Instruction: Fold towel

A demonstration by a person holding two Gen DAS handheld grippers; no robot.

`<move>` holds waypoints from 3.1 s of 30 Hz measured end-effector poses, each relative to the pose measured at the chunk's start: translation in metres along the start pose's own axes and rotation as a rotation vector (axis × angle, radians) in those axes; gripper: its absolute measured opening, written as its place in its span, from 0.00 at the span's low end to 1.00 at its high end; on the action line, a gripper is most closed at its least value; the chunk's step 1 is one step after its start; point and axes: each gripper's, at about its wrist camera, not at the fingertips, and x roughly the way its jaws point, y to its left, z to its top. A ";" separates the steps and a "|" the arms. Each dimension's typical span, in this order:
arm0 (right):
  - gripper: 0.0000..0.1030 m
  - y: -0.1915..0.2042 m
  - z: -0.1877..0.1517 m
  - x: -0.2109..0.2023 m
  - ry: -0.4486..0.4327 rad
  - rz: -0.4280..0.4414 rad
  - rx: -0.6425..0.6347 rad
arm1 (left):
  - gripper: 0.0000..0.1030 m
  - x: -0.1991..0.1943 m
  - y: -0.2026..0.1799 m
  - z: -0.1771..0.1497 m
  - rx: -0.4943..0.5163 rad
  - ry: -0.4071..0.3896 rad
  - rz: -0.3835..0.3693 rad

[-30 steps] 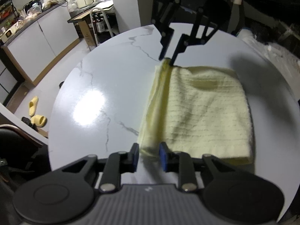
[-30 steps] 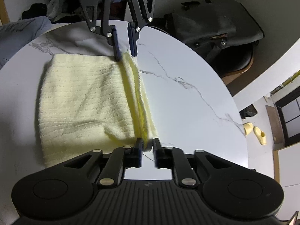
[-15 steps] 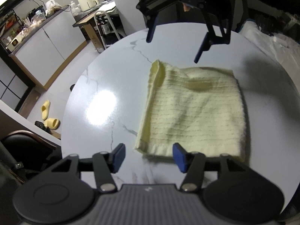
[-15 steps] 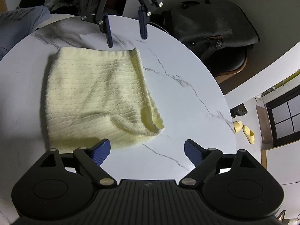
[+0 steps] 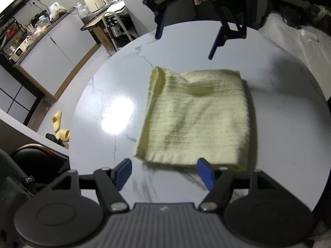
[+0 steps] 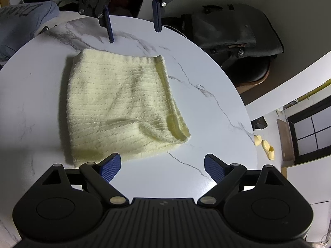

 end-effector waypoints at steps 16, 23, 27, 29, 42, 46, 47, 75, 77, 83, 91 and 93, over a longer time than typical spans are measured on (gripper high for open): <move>1.00 0.030 0.005 -0.025 -0.005 -0.035 -0.033 | 0.93 -0.022 -0.034 0.001 0.043 -0.010 0.072; 1.00 0.046 0.005 -0.035 -0.013 -0.083 -0.045 | 0.97 -0.028 -0.051 -0.004 0.042 -0.022 0.113; 1.00 0.059 0.004 -0.040 -0.029 -0.100 -0.044 | 1.00 -0.029 -0.063 -0.006 0.035 -0.041 0.125; 1.00 0.060 0.003 -0.041 -0.049 -0.114 -0.006 | 1.00 -0.029 -0.069 -0.007 0.034 -0.046 0.128; 0.98 0.064 -0.002 -0.033 -0.150 -0.168 0.232 | 0.95 -0.019 -0.074 -0.005 -0.017 -0.140 0.157; 0.70 0.068 -0.001 -0.030 -0.125 -0.205 0.218 | 0.80 -0.016 -0.065 -0.001 -0.023 -0.140 0.123; 0.63 0.067 0.000 -0.030 -0.121 -0.204 0.221 | 0.78 -0.015 -0.062 -0.001 -0.024 -0.142 0.115; 0.41 0.027 0.006 0.026 -0.019 0.000 0.388 | 0.61 0.059 0.001 0.045 0.100 -0.141 -0.068; 0.41 0.025 0.005 0.028 -0.018 0.007 0.399 | 0.61 0.062 0.002 0.046 0.101 -0.139 -0.075; 0.40 0.020 -0.001 0.032 -0.030 0.045 0.434 | 0.57 0.071 0.005 0.049 0.102 -0.137 -0.097; 0.30 0.018 -0.010 0.030 -0.064 0.084 0.472 | 0.48 0.077 0.010 0.049 0.108 -0.112 -0.122; 0.26 0.018 -0.012 0.029 -0.073 0.094 0.479 | 0.41 0.077 0.011 0.050 0.105 -0.112 -0.131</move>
